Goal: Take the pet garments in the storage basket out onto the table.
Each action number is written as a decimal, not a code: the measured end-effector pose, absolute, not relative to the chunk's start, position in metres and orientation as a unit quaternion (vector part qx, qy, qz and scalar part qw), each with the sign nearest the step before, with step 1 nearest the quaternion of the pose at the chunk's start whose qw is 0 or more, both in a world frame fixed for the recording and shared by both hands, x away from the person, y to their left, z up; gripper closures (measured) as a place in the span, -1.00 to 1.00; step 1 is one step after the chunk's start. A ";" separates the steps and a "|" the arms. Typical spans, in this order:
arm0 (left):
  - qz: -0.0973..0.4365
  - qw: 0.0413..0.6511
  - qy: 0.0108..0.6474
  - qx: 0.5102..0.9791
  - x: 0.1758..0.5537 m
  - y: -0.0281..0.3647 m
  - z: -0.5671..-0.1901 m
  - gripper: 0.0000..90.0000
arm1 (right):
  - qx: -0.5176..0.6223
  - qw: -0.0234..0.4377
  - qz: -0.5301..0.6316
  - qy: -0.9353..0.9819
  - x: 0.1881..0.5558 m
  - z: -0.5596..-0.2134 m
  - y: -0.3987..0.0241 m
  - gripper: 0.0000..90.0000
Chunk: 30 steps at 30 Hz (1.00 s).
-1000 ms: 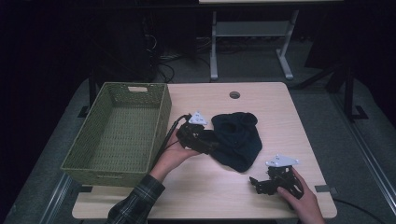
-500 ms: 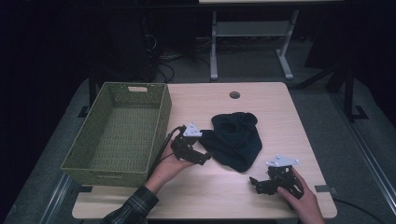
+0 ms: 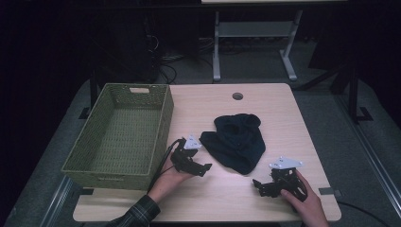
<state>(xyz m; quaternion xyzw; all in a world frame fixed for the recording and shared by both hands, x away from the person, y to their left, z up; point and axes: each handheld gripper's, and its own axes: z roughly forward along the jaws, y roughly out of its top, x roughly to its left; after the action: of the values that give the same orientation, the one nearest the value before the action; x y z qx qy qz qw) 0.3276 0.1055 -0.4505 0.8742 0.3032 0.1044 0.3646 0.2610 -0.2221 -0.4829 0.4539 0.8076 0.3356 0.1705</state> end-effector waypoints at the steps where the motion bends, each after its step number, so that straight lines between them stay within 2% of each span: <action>1: 0.104 0.365 0.303 0.874 0.328 0.105 -0.451 -0.71 | 0.454 0.171 0.336 0.808 0.261 -0.483 -0.222 -1.00; 17: 0.124 0.345 0.310 0.877 0.318 0.112 -0.473 -0.72 | 0.456 0.169 0.335 0.807 0.261 -0.483 -0.222 -1.00; 30: 0.133 0.366 0.309 0.868 0.313 0.116 -0.478 -0.72 | 0.454 0.171 0.335 0.808 0.261 -0.483 -0.222 -1.00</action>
<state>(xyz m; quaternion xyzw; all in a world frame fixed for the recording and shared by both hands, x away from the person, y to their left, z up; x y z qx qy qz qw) 0.3133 0.1156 -0.4780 0.8677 0.3086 0.1330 0.3664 0.2609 -0.2221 -0.4829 0.4540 0.8077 0.3353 0.1706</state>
